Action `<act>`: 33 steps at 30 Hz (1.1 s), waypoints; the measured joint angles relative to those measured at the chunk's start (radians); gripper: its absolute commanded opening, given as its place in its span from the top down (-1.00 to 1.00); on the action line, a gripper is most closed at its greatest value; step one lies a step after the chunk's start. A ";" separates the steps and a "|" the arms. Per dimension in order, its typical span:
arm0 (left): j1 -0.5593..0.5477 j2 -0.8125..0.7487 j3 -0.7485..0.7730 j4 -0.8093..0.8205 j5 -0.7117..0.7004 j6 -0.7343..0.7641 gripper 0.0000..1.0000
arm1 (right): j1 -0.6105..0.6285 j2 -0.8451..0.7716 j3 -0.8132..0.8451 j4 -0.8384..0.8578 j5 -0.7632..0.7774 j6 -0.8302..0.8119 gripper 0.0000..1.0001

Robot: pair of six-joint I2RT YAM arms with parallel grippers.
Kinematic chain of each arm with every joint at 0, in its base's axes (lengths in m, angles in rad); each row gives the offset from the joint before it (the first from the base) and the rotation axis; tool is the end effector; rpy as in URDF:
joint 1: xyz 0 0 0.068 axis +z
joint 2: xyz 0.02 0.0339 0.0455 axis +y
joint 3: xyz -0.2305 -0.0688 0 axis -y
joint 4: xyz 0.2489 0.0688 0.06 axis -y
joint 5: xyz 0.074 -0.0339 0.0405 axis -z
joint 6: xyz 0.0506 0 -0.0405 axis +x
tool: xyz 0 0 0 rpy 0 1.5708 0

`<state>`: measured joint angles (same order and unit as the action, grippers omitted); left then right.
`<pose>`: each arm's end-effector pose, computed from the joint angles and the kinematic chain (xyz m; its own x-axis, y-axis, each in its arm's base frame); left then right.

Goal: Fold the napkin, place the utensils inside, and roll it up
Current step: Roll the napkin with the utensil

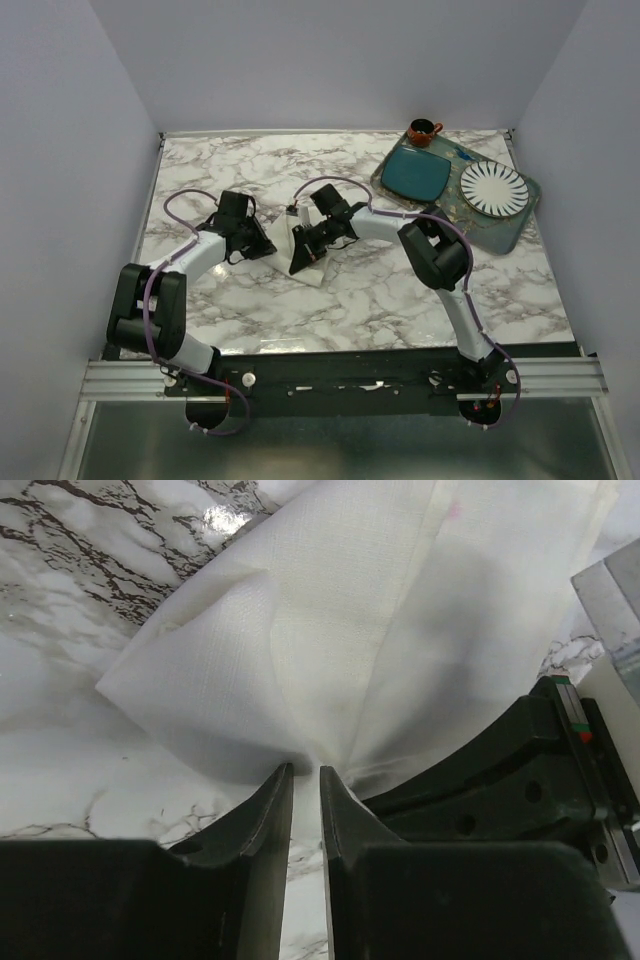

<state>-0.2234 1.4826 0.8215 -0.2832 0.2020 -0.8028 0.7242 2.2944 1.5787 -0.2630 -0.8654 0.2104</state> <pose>0.2956 -0.0776 0.1375 -0.7874 -0.5437 -0.2904 -0.3378 0.7746 -0.5346 0.3186 0.3332 0.0796 -0.7640 -0.4950 -0.4139 -0.6015 0.3144 0.7344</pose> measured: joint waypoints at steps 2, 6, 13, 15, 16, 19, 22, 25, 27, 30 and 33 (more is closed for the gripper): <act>-0.002 0.027 0.000 0.021 0.009 -0.003 0.53 | 0.000 0.000 -0.002 0.004 -0.002 0.001 0.79; -0.007 0.077 -0.002 0.067 0.020 -0.014 0.63 | 0.000 -0.002 -0.008 0.011 -0.002 0.005 0.31; -0.013 0.145 -0.008 0.109 0.019 -0.028 0.70 | 0.004 -0.058 -0.045 0.003 0.020 0.005 -0.40; -0.013 0.145 -0.011 0.116 0.019 -0.029 0.70 | 0.012 -0.092 -0.052 -0.033 0.066 -0.005 -0.49; -0.013 0.145 -0.013 0.119 0.021 -0.030 0.71 | 0.015 -0.109 -0.057 -0.053 0.091 -0.008 -0.49; -0.014 0.145 -0.015 0.122 0.023 -0.032 0.74 | 0.016 -0.147 -0.071 -0.097 0.168 -0.014 -0.50; -0.014 0.145 -0.016 0.124 0.023 -0.035 0.77 | 0.021 -0.174 -0.077 -0.134 0.255 -0.019 -0.51; -0.015 0.145 -0.016 0.125 0.023 -0.040 0.79 | 0.044 -0.196 -0.076 -0.162 0.397 -0.030 -0.51; -0.017 0.145 -0.018 0.127 0.023 -0.042 0.81 | 0.097 -0.205 -0.062 -0.184 0.527 -0.038 -0.49; -0.017 0.145 -0.024 0.136 0.024 -0.053 0.83 | 0.183 -0.214 -0.055 -0.201 0.689 -0.056 -0.49; -0.017 0.145 -0.032 0.151 0.027 -0.063 0.85 | 0.255 -0.214 -0.036 -0.215 0.818 -0.082 -0.49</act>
<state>-0.2401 1.6276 0.7898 -0.1322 0.2291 -0.8658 0.9791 2.0808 1.5425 -0.4778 -0.0475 0.1287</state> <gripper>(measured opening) 0.089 0.747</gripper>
